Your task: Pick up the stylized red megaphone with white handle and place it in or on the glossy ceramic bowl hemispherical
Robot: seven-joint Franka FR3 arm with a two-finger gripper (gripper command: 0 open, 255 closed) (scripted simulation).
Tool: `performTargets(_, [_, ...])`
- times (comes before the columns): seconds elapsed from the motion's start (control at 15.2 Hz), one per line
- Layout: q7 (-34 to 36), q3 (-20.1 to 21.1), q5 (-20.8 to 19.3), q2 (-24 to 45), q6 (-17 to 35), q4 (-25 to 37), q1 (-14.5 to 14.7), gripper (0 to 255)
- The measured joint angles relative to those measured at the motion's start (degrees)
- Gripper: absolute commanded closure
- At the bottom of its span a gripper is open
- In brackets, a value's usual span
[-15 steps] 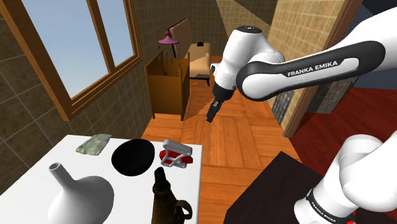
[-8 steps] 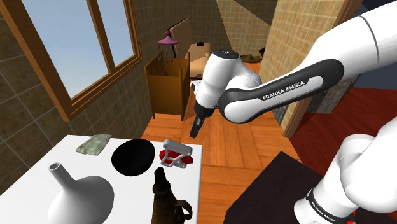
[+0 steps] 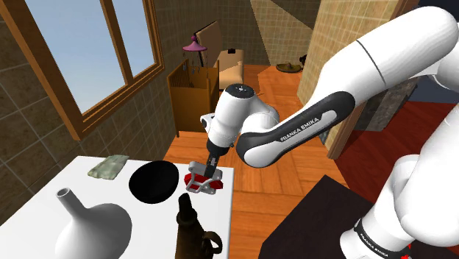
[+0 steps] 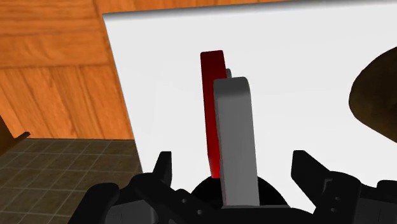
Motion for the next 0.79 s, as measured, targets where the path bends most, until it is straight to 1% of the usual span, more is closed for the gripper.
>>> performTargets(0.4, [2.59,-0.49,-3.68,4.80,3.67,0.88,0.21,0])
performTargets(0.79, [3.03,-0.63,-4.26,5.56,4.11,1.15,0.30,0])
